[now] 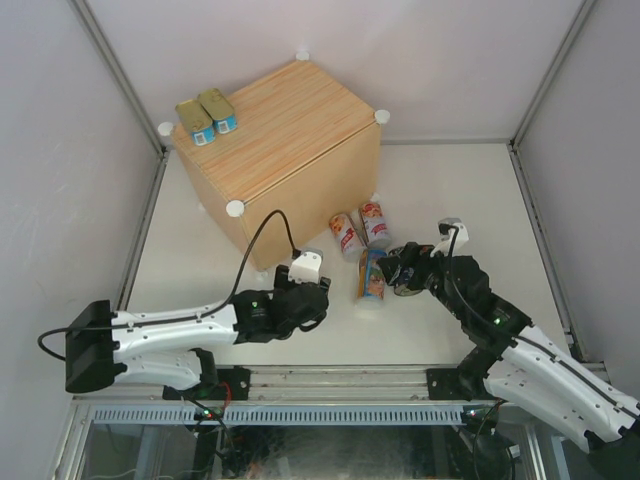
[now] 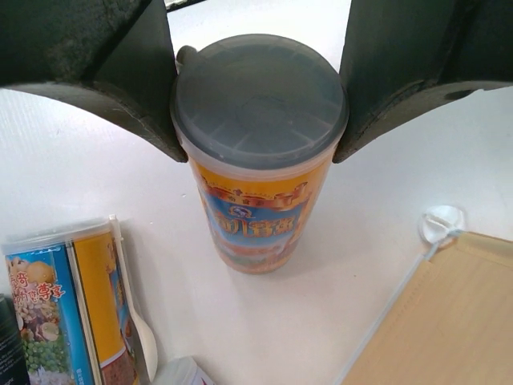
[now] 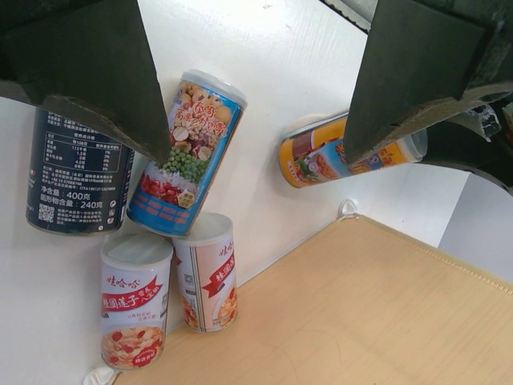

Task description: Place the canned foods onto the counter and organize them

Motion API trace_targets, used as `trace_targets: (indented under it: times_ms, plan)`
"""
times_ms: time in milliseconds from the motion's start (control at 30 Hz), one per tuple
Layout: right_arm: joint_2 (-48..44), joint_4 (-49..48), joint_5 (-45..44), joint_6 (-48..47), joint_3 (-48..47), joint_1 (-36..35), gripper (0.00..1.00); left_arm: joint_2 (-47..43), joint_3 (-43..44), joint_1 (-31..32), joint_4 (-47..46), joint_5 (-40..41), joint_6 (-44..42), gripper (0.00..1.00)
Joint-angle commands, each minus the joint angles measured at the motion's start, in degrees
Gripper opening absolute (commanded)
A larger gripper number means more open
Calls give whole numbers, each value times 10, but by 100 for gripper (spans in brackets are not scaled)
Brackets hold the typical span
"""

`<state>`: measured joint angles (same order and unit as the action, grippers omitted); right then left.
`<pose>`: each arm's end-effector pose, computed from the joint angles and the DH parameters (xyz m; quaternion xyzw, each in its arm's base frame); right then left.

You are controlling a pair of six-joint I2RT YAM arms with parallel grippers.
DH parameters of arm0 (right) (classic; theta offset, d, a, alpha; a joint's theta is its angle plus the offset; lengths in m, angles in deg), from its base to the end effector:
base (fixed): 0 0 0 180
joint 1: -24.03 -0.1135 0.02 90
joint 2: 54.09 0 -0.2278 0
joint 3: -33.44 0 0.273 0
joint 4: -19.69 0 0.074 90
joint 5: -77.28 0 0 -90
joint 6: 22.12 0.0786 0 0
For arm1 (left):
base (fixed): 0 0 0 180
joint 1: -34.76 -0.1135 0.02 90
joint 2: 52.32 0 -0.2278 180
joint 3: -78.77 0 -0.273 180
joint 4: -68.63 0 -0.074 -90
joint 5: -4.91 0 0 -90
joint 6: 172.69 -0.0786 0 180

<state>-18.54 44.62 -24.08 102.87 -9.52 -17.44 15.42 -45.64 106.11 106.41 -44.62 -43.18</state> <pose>0.1972 0.1536 0.2357 0.0131 0.8046 0.3013 0.5115 0.1400 -0.2553 0.1645 0.1278 0.8802 -0.0803 0.4500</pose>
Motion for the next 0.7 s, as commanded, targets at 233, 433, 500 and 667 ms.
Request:
trace_targets:
  times_ms: [233, 433, 500, 667]
  plan:
    - [-10, -9, -18, 11, -1, -11, 88, 48, 160, 2, 54, 40, -72, 22]
    - [-12, -3, -22, 8, -1, -12, 88, 83, 176, -2, 56, 31, -78, 25]
    - [-14, 0, -24, 5, -1, -12, 88, 90, 174, -3, 52, 27, -78, 25]
    - [-17, 4, -27, 2, -2, -11, 88, 96, 173, -6, 42, 27, -76, 33]
